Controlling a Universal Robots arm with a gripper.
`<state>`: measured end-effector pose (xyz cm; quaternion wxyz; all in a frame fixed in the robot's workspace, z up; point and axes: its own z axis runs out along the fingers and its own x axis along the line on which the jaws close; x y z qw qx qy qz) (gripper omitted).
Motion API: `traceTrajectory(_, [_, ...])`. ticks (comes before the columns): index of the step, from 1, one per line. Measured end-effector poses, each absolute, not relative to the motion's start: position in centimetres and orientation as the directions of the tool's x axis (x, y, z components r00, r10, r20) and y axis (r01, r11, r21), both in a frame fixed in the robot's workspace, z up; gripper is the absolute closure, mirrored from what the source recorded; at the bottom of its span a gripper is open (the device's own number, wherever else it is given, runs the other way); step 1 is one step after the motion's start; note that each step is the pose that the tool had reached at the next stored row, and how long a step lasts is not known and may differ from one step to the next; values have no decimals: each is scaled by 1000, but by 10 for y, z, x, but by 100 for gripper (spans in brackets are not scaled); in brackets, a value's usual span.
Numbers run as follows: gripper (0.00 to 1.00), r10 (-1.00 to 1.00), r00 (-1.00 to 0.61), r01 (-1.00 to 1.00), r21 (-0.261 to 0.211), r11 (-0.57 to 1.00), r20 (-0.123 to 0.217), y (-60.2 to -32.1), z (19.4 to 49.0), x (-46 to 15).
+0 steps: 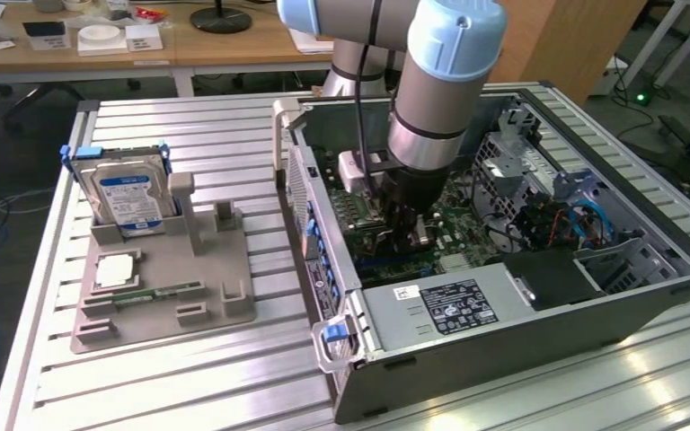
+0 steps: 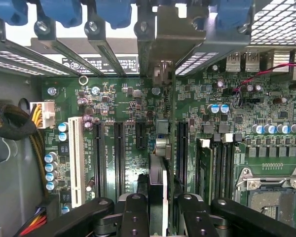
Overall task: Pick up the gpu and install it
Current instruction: 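Insert the gpu into the slot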
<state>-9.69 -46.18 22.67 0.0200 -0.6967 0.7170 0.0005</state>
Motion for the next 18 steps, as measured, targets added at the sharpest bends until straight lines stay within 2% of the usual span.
traceTrajectory(18, [73,-999,-28,-999,-28,29,-29,-462,226,-99])
